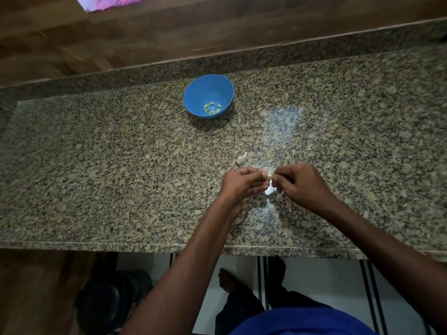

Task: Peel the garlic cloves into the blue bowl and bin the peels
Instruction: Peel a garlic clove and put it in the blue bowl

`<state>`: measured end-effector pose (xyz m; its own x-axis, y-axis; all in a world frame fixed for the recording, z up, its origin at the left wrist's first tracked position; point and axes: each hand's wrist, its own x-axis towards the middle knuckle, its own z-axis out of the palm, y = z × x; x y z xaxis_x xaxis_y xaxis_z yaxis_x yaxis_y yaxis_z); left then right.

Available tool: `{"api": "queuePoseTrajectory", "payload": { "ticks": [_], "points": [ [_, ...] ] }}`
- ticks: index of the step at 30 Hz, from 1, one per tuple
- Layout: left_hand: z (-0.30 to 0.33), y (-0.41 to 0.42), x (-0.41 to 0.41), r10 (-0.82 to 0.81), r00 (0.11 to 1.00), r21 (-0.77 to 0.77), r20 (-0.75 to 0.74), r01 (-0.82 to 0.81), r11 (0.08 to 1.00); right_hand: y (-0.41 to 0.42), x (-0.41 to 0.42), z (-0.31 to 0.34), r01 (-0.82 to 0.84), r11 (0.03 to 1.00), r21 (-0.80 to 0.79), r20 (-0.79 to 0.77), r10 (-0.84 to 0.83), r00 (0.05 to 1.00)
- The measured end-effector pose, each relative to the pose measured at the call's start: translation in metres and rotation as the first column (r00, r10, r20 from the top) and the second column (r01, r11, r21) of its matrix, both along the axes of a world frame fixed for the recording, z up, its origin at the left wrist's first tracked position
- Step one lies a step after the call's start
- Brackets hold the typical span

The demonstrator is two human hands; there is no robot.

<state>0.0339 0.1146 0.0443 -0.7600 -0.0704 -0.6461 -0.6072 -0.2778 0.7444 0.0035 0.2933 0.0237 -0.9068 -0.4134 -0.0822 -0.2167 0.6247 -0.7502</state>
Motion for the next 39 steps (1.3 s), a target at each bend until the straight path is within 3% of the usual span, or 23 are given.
{"api": "queuePoseTrajectory", "payload": {
  "ticks": [2, 4, 9, 13, 15, 20, 25, 27, 31, 35, 39],
  "points": [
    [-0.002, 0.0, 0.003, -0.013, 0.999, -0.015, -0.042, 0.012, 1.0, 0.003, -0.002, 0.001, 0.066, 0.993, -0.099, 0.193, -0.046, 0.98],
    [-0.003, 0.002, 0.004, -0.011, 0.999, -0.037, -0.053, 0.009, 0.999, 0.003, -0.002, 0.004, 0.124, 0.98, -0.158, 0.288, -0.074, 0.955],
    [-0.001, 0.004, 0.005, -0.003, 1.0, 0.006, 0.023, 0.003, 1.0, 0.002, 0.004, 0.007, 0.118, 0.993, 0.019, 0.079, -0.119, 0.99],
    [-0.002, 0.007, 0.006, 0.044, 0.997, 0.02, 0.067, -0.045, 0.999, 0.002, 0.013, 0.007, 0.13, 0.992, 0.0, -0.133, -0.129, 0.983],
    [-0.003, 0.007, 0.007, 0.073, 0.995, 0.032, 0.071, -0.075, 0.997, 0.004, 0.017, 0.007, 0.166, 0.986, -0.025, -0.153, -0.168, 0.974],
    [-0.004, 0.003, 0.01, 0.052, 0.998, 0.068, 0.032, -0.054, 0.996, 0.011, 0.015, 0.004, 0.248, 0.968, -0.028, 0.065, -0.246, 0.967],
    [-0.007, 0.005, 0.011, 0.001, 1.0, 0.065, -0.019, 0.0, 0.998, 0.01, 0.011, 0.001, 0.212, 0.977, 0.011, 0.195, -0.21, 0.958],
    [-0.008, 0.006, 0.013, -0.013, 0.999, 0.046, -0.047, 0.016, 0.999, 0.009, 0.01, 0.003, 0.226, 0.971, -0.076, 0.207, -0.206, 0.956],
    [-0.01, 0.008, 0.015, -0.045, 0.994, 0.001, -0.095, 0.045, 0.999, 0.006, 0.012, 0.011, 0.346, 0.877, -0.334, 0.406, -0.198, 0.892],
    [-0.011, 0.006, 0.015, -0.054, 0.994, -0.05, -0.097, 0.049, 0.998, 0.005, 0.015, 0.014, 0.35, 0.859, -0.373, 0.41, -0.186, 0.893],
    [-0.007, 0.008, 0.018, 0.007, 0.999, 0.08, -0.05, -0.003, 0.997, 0.007, 0.016, 0.015, 0.423, 0.791, -0.442, 0.56, -0.125, 0.819]
  ]
}}
